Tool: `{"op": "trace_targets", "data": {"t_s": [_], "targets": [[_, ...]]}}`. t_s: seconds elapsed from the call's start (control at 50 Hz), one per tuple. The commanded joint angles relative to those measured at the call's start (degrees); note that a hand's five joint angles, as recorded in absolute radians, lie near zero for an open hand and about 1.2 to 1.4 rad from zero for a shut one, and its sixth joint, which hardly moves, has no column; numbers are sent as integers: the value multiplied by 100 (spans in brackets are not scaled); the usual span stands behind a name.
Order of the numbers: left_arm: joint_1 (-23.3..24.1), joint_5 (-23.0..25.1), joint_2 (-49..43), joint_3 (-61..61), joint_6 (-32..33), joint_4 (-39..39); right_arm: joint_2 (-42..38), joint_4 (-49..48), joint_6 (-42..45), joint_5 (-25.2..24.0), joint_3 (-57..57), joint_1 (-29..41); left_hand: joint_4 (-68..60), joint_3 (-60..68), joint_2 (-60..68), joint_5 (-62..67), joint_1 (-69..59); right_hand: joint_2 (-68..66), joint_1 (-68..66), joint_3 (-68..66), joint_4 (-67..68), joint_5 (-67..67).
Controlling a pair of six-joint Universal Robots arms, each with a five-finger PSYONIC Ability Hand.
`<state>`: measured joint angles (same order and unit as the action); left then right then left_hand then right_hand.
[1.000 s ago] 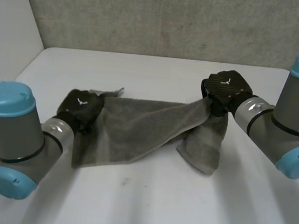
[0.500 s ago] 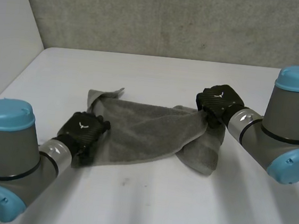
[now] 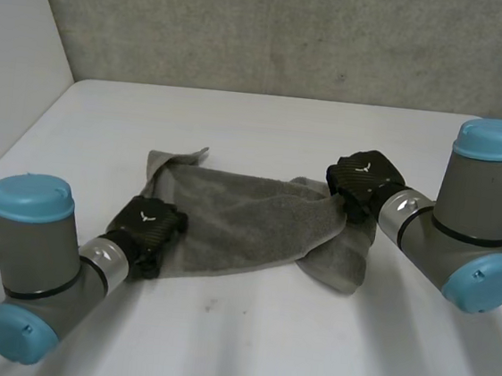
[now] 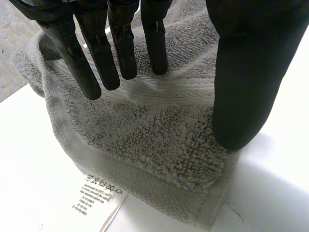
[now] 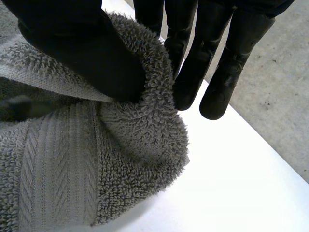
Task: Fold the towel.
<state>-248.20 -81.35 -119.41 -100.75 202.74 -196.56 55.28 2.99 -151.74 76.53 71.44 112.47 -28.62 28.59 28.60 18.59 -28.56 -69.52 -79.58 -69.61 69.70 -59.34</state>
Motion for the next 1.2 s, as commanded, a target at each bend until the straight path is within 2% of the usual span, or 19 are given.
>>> {"op": "trace_targets", "data": {"t_s": [0.02, 0.5, 0.66, 0.7, 0.88, 0.94, 1.04, 1.06, 1.14, 1.2], "targets": [[0, -4, -127, 152, 2, -5, -35, 0, 4, -6, 1, 11, -548, 551, 550, 551, -554, -1048, -42, -1039, 1030, -1066], [0, 5, -399, 776, 2, 4, -79, -9, 48, -6, -7, -6, -2264, 2267, 2266, 2267, -2270, -1048, -42, -1039, 1030, -1066], [0, 5, -496, 837, -7, 12, -88, -9, 48, -6, -16, -6, -3896, 3899, 3897, 3899, -3901, -1048, -42, -1039, 1030, -1066], [0, 5, -417, 785, -7, 12, -88, -9, 48, 2, -25, -6, -5133, 5136, 5134, 5136, -5138, -1048, -42, -1039, 1030, -1066], [17, 32, 207, 407, -33, 48, 26, 35, 39, 29, -104, -6, -5138, 5141, 5140, 5141, -5144, -1048, -42, -1039, 1030, -1066], [9, 49, 638, 187, -42, 56, 246, 308, 48, 20, -139, -41, -5138, 5141, 5140, 5141, -5144, -1048, -42, -1039, 1030, -1066], [26, 32, 1330, -120, -51, 161, 825, 1693, 355, -50, -498, -146, -5138, 5141, 5140, 5141, -5144, -1048, -42, -1039, 1030, -1066], [26, 32, 1332, -121, -51, 162, 826, 1696, 356, -50, -499, -147, -5138, 5141, 5140, 5141, -5144, -1048, -42, -1039, 1030, -1066], [-105, 40, 2200, -226, -68, 547, 1282, 2494, 575, -59, -701, -322, -5138, 5141, 5140, 5141, -5144, -1048, -42, -1039, 1030, -1066], [-176, 58, 2430, -174, -77, 785, 1537, 2820, 724, -59, -728, -393, -5138, 5141, 5140, 5141, -5144, -1048, -42, -1039, 1030, -1066]]}}
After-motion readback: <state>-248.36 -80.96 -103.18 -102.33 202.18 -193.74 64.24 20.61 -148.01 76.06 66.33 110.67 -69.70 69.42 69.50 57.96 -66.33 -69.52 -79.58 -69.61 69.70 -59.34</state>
